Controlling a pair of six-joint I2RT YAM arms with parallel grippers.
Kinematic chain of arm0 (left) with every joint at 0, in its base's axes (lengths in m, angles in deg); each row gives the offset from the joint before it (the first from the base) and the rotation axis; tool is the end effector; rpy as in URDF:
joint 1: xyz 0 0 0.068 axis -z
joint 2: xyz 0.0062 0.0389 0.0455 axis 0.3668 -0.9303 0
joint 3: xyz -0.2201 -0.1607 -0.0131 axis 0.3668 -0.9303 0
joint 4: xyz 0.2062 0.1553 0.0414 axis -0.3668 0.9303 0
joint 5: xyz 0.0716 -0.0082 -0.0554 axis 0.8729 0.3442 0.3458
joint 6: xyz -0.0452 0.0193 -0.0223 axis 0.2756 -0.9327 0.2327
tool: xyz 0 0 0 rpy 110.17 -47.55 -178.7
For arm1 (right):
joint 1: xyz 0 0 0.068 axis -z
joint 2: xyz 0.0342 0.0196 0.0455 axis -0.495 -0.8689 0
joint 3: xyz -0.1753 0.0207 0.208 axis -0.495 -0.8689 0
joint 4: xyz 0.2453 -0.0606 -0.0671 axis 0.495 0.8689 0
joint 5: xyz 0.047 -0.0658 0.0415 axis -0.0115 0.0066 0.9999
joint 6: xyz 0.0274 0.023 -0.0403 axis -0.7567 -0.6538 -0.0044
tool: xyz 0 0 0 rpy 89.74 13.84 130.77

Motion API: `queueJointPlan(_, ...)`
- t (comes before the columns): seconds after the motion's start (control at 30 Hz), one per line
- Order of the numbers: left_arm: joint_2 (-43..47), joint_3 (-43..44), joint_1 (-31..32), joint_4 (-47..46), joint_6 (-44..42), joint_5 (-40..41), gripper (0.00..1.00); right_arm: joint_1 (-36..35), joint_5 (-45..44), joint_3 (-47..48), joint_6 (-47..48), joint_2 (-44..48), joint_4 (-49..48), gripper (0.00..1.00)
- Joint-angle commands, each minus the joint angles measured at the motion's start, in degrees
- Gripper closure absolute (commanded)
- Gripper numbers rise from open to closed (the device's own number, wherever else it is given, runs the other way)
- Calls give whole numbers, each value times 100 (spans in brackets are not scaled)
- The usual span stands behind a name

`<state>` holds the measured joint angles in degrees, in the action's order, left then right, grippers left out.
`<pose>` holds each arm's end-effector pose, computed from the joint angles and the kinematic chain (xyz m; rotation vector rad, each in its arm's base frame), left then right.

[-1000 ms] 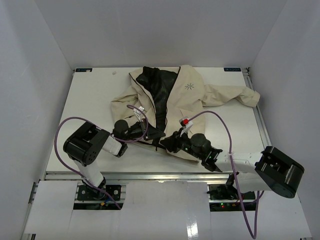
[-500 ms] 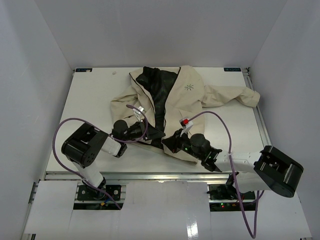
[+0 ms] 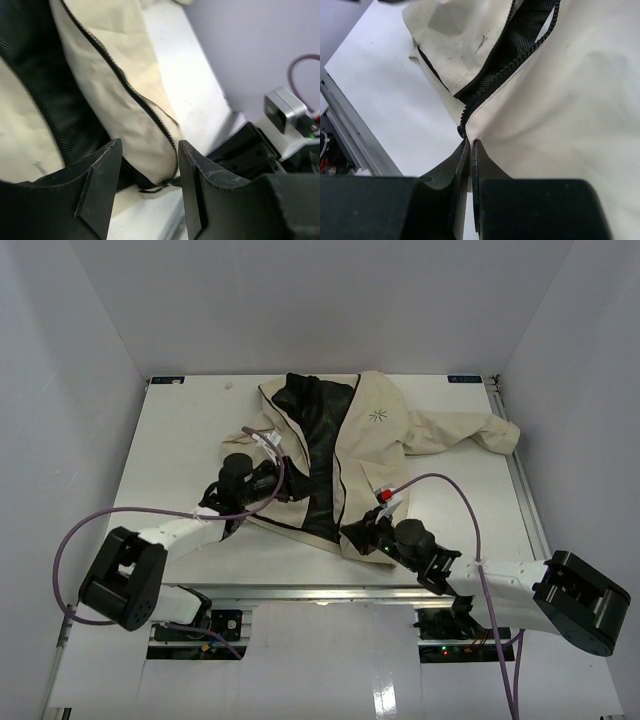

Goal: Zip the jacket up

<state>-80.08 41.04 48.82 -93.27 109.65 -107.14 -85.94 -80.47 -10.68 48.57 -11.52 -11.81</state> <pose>0.2417 -0.1456 0.2185 0.2108 2.0023 -1.2869 0.1214 0.1708 0.1776 -0.3104 1.8030 0.9191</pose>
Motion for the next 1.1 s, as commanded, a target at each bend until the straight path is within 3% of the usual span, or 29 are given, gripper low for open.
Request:
queueJointPlan(0.0,675,761,73,3576,-1491,2134,38,-8,-200,-184,148,522,-10,92)
queueJointPlan(0.1,465,1074,174,4240,-1587,2880,38,-5,-172,-227,183,762,39,92)
queueJointPlan(0.23,-280,1511,358,4745,-1744,2821,42,2,-174,-247,314,1030,172,92)
queueJointPlan(0.43,-841,1983,714,5220,-1799,2635,37,11,-218,-327,379,1268,387,92)
queueJointPlan(0.6,-1042,2396,768,5839,-1816,3195,33,20,-112,-314,368,1336,430,92)
queueJointPlan(0.73,-1094,2342,769,5562,-1941,2551,31,11,-144,-393,344,1519,447,92)
queueJointPlan(1.07,-1857,2253,1023,5603,-1870,2960,33,20,-207,-449,352,1855,633,92)
